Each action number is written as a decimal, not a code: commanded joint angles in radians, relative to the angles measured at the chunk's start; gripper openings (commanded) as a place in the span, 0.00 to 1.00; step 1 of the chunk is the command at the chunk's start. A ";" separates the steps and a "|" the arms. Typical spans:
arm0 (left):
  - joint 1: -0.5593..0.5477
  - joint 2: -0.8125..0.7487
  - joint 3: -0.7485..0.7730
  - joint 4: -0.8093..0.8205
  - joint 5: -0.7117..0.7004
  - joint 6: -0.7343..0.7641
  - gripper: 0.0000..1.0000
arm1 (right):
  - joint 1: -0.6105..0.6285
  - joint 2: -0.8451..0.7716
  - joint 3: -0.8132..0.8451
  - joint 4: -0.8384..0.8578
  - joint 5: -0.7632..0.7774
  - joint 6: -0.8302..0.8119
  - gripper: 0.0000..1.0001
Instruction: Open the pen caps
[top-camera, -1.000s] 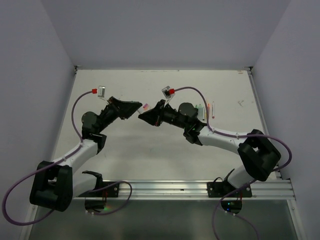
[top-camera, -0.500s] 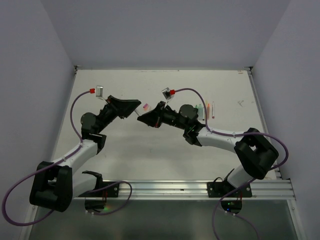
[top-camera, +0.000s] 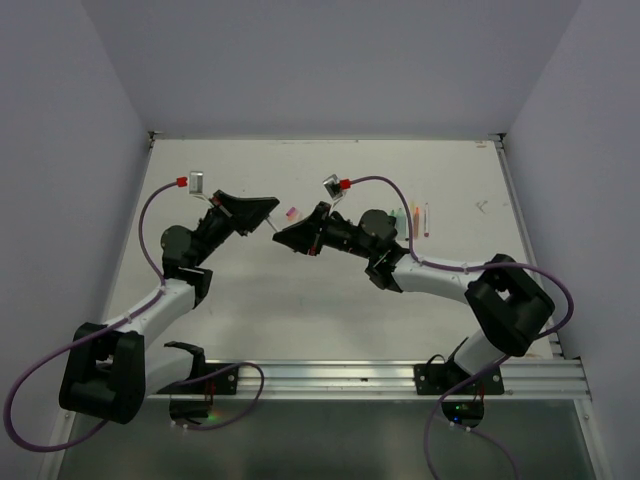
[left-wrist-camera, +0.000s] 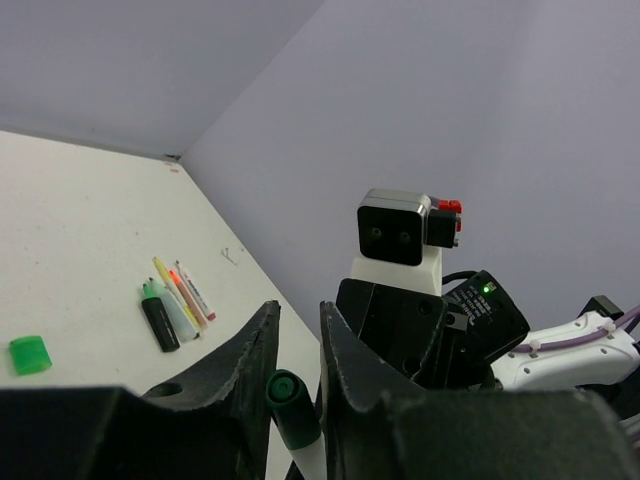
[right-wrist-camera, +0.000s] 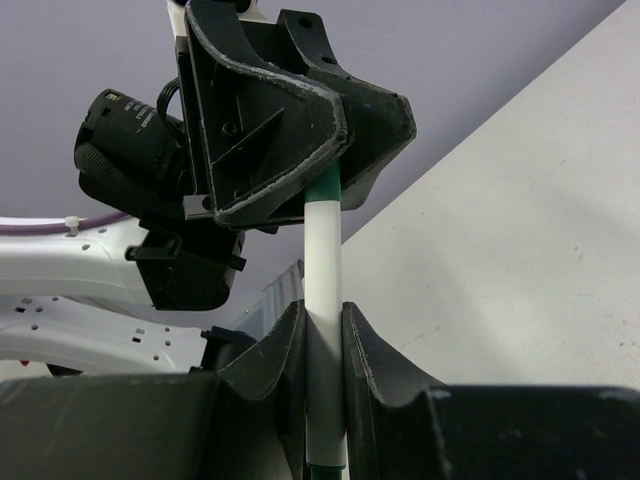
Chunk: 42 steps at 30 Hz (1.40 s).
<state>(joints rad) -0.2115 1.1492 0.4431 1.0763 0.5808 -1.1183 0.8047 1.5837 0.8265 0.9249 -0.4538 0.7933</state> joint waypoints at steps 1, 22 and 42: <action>-0.008 -0.022 0.023 0.089 0.019 -0.014 0.24 | -0.004 0.027 -0.009 -0.004 -0.016 0.001 0.00; 0.020 -0.016 0.149 0.157 -0.168 -0.005 0.00 | -0.067 -0.001 -0.194 0.094 -0.117 0.012 0.00; 0.032 -0.003 0.163 0.196 -0.376 -0.022 0.00 | -0.079 -0.004 -0.271 0.166 -0.166 0.015 0.00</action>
<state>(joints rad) -0.1787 1.1553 0.5476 1.2510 0.2192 -1.1671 0.7300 1.6123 0.5381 1.0599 -0.5827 0.8124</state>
